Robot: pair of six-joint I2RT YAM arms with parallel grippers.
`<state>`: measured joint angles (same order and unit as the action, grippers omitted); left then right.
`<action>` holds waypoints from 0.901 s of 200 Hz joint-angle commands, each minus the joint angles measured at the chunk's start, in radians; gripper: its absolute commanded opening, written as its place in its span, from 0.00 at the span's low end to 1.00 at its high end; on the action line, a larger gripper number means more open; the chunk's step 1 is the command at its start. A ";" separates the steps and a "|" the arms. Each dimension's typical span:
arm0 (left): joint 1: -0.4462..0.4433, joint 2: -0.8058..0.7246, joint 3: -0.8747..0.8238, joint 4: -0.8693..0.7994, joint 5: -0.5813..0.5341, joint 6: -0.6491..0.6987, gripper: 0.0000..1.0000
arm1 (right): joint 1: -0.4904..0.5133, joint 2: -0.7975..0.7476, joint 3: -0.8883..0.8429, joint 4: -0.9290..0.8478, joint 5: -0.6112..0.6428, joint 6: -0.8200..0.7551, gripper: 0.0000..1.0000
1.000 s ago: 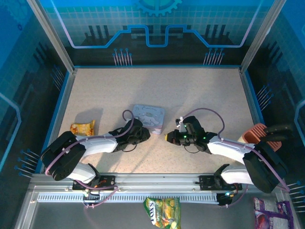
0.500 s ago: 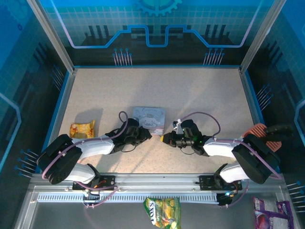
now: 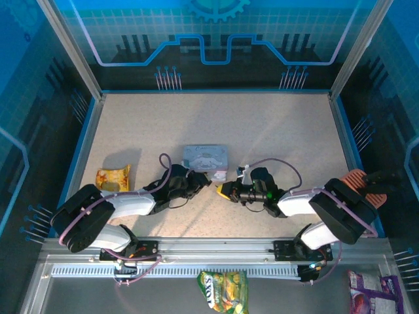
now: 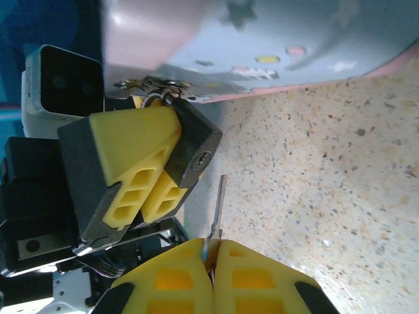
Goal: Unlock the padlock with the key
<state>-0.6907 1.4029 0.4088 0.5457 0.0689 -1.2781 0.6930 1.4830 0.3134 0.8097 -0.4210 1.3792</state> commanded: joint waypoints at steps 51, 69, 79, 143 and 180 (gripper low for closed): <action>-0.032 0.087 0.006 0.208 -0.019 -0.042 0.00 | -0.049 0.245 -0.086 0.542 -0.060 0.261 0.00; -0.031 0.108 0.005 0.231 -0.020 -0.044 0.00 | -0.071 0.281 -0.101 0.591 -0.061 0.270 0.00; -0.031 0.124 0.007 0.248 -0.020 -0.046 0.00 | -0.082 0.300 -0.110 0.614 -0.068 0.276 0.00; -0.033 0.237 0.036 0.358 -0.018 -0.076 0.00 | -0.164 0.278 -0.127 0.614 -0.135 0.260 0.00; -0.036 0.267 0.045 0.398 0.005 -0.106 0.00 | -0.165 0.233 -0.113 0.608 -0.150 0.280 0.00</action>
<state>-0.7193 1.6466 0.4347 0.8520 0.0402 -1.3193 0.5373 1.7580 0.1925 1.3815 -0.5362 1.6463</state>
